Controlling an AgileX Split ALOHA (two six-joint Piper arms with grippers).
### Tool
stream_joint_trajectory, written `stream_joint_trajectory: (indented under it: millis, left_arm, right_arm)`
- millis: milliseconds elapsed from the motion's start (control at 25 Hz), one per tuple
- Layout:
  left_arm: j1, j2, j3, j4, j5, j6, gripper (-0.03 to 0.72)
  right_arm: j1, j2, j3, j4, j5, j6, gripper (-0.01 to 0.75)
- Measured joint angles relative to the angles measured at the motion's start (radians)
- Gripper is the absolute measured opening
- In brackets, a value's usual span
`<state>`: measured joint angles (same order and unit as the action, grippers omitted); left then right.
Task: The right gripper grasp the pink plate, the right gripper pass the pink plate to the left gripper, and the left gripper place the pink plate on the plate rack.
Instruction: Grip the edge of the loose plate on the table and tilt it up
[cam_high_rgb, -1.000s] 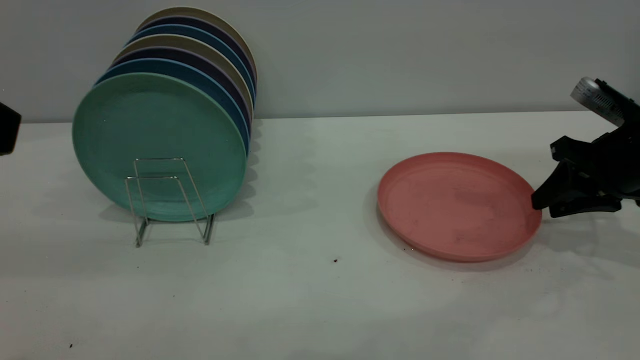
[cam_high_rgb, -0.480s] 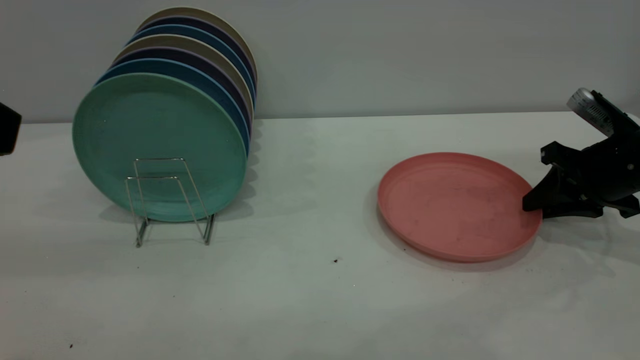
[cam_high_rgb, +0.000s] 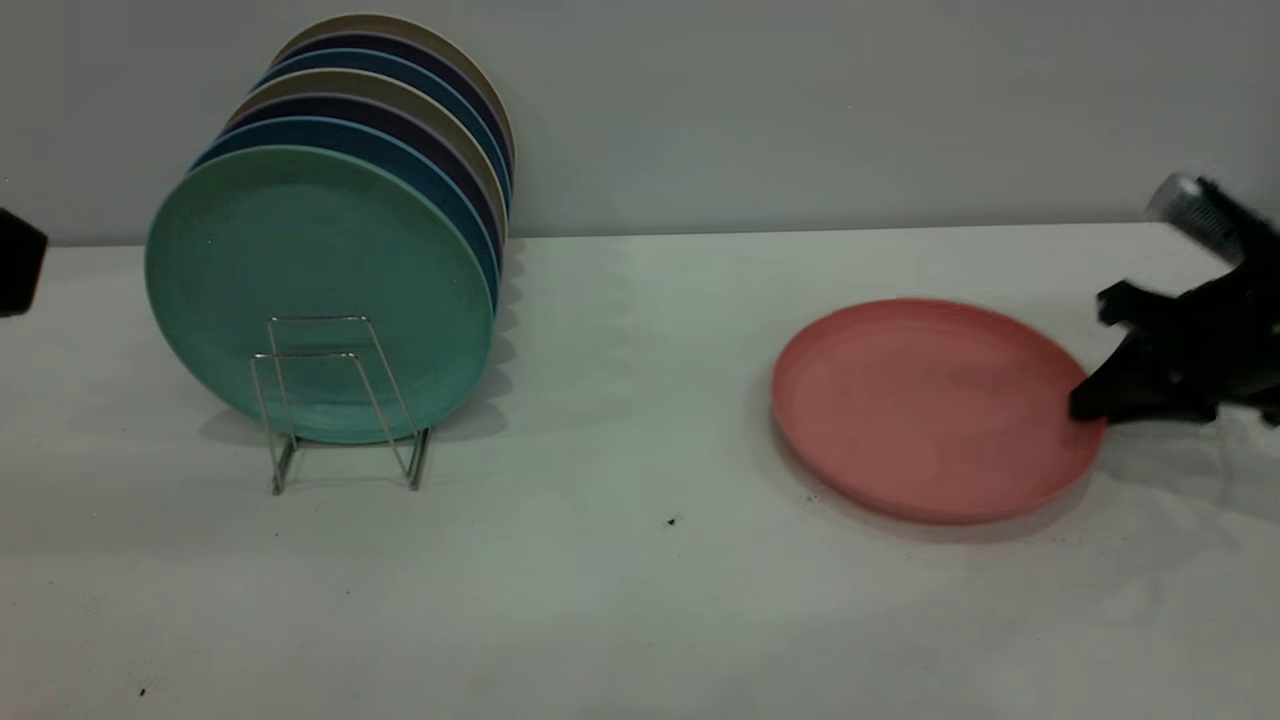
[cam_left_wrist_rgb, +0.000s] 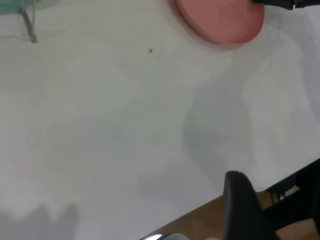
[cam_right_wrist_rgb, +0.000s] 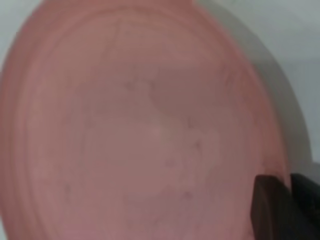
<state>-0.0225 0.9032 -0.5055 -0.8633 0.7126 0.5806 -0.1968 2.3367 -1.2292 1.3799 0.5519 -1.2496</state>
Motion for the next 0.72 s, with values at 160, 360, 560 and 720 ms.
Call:
stream_joint_trajectory:
  millis: [160,360,560,720]
  left_arm:
    - [0.0,0.002,0.0,-0.027,-0.02,0.001,0.365]
    - [0.0,0.085,0.0,-0.067,-0.054,0.063,0.365]
    - [0.0,0.289,0.0,-0.267,-0.076,0.287,0.365]
    - [0.0,0.451,0.0,-0.455,-0.083,0.487,0.365]
  right_arm:
    - [-0.037,-0.065,0.0,-0.052,0.022,0.031,0.014]
    - [-0.034,-0.076,0.0,-0.121,0.116,0.046,0.014]
    - [0.014,-0.076,0.0,-0.188,0.186,0.053,0.014]
    - [0.081,-0.076,0.0,-0.245,0.215,0.083,0.014]
